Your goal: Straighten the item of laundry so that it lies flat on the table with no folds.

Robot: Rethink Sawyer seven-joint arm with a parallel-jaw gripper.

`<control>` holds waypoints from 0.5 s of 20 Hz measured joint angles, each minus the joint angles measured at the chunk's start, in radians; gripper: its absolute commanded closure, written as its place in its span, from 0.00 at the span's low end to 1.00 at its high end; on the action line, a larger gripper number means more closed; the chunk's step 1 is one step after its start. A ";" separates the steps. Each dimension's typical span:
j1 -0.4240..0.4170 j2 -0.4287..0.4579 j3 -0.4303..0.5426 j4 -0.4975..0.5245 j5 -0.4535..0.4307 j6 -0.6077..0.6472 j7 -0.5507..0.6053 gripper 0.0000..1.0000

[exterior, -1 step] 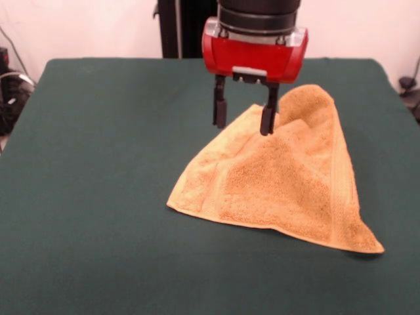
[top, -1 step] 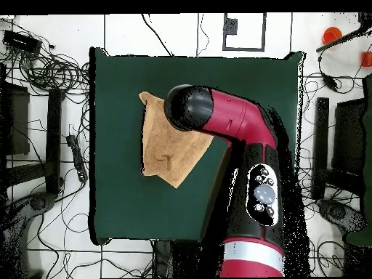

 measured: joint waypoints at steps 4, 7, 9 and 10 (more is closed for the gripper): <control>0.001 0.016 0.000 0.014 0.001 -0.015 0.022 0.00; 0.001 0.020 0.000 0.032 0.001 -0.022 0.031 0.00; 0.001 0.020 0.000 0.038 0.001 -0.022 0.033 0.00; 0.001 0.020 0.000 0.042 0.001 -0.022 0.033 0.00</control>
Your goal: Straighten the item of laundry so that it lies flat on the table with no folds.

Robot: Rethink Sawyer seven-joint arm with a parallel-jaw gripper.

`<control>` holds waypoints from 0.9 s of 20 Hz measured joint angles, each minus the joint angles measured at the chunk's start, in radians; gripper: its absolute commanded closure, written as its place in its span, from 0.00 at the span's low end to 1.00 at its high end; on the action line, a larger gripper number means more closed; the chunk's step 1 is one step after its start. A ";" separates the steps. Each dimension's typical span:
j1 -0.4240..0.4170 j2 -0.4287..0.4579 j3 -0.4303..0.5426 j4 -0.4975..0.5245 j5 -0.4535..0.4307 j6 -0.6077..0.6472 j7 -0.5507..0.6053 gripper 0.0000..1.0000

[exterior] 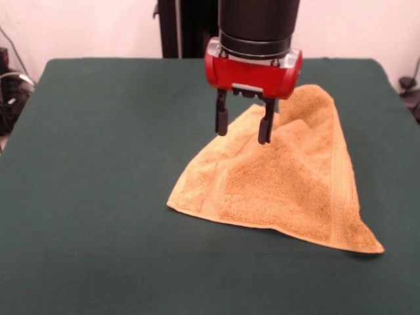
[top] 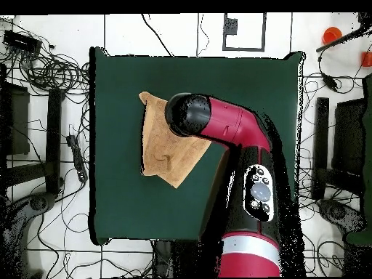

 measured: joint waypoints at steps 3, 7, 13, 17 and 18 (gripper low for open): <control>0.000 -0.001 0.000 0.013 0.000 0.000 0.000 0.00; 0.000 -0.002 0.000 0.028 0.000 0.000 0.000 0.00; 0.000 -0.004 0.000 0.052 0.000 0.000 0.000 0.00; 0.000 -0.004 0.000 0.067 0.000 0.000 0.000 0.00; 0.000 -0.004 0.000 0.070 0.000 0.000 0.000 0.00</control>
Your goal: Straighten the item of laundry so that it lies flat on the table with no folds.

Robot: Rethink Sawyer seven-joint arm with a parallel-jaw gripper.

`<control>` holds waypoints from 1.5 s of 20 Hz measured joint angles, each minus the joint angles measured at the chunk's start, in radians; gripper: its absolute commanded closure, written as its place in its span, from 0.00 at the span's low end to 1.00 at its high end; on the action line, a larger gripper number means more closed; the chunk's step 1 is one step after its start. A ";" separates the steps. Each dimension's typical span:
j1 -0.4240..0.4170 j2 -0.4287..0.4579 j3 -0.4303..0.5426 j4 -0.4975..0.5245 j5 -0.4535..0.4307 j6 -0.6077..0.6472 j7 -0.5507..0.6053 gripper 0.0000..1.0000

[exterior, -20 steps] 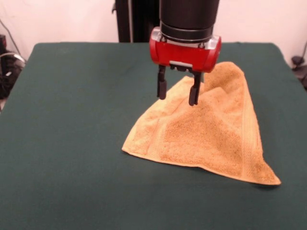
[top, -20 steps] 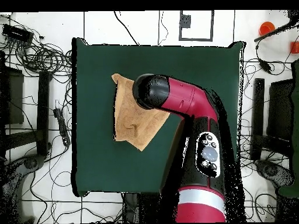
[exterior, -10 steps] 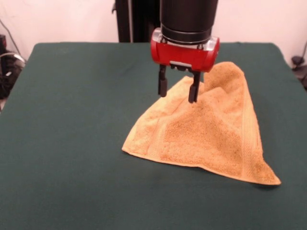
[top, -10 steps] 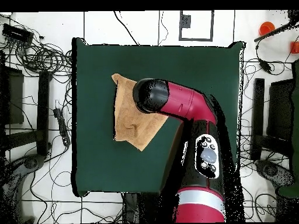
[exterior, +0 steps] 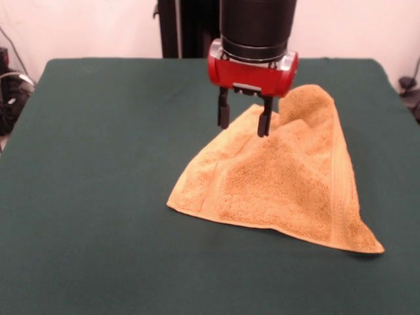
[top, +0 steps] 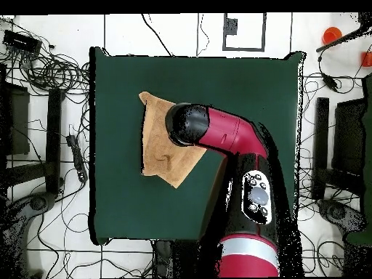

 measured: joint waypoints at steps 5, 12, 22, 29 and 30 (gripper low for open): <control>0.000 0.000 0.000 0.025 0.000 0.000 0.000 0.00; 0.002 -0.001 0.000 0.059 -0.001 -0.001 0.000 0.00; 0.006 -0.001 0.000 0.116 -0.002 -0.032 0.000 0.00; 0.010 -0.001 0.000 0.163 -0.003 -0.073 0.000 0.00; 0.012 -0.001 0.000 0.178 -0.003 -0.081 0.000 0.00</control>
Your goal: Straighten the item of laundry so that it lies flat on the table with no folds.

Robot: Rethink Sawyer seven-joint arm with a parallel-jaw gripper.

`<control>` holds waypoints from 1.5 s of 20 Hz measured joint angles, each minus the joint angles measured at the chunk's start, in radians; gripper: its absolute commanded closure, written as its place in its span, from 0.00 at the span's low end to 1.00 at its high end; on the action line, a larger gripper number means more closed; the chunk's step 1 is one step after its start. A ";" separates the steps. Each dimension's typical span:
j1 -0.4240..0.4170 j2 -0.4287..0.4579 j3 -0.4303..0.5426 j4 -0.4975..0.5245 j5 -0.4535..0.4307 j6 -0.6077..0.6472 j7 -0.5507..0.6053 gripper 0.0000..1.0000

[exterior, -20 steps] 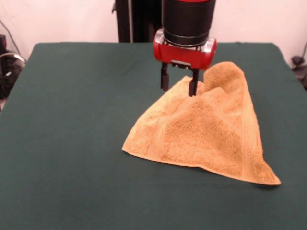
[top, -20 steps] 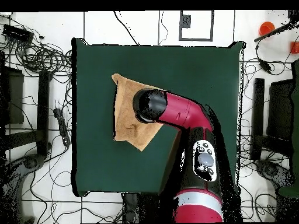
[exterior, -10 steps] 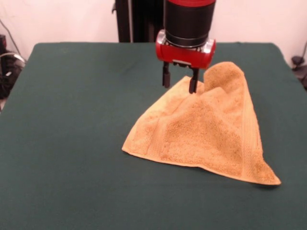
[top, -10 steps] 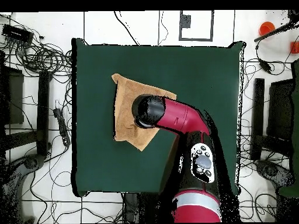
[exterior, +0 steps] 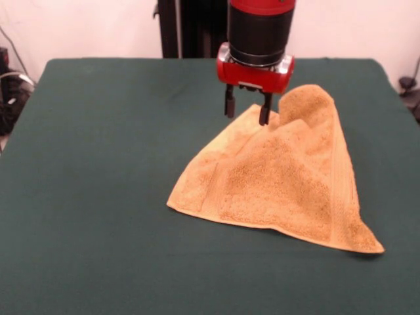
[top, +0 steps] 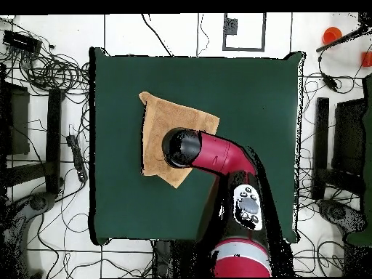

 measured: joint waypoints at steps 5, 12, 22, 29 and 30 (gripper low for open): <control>0.003 0.000 0.000 0.030 0.000 -0.015 0.000 0.00; 0.005 0.000 0.000 0.074 -0.001 -0.034 0.000 0.00; 0.005 0.000 0.000 0.092 -0.001 -0.035 0.000 0.00; 0.005 0.000 0.000 0.093 -0.001 -0.035 0.000 0.00; 0.006 0.000 0.000 0.093 -0.001 -0.035 0.000 0.00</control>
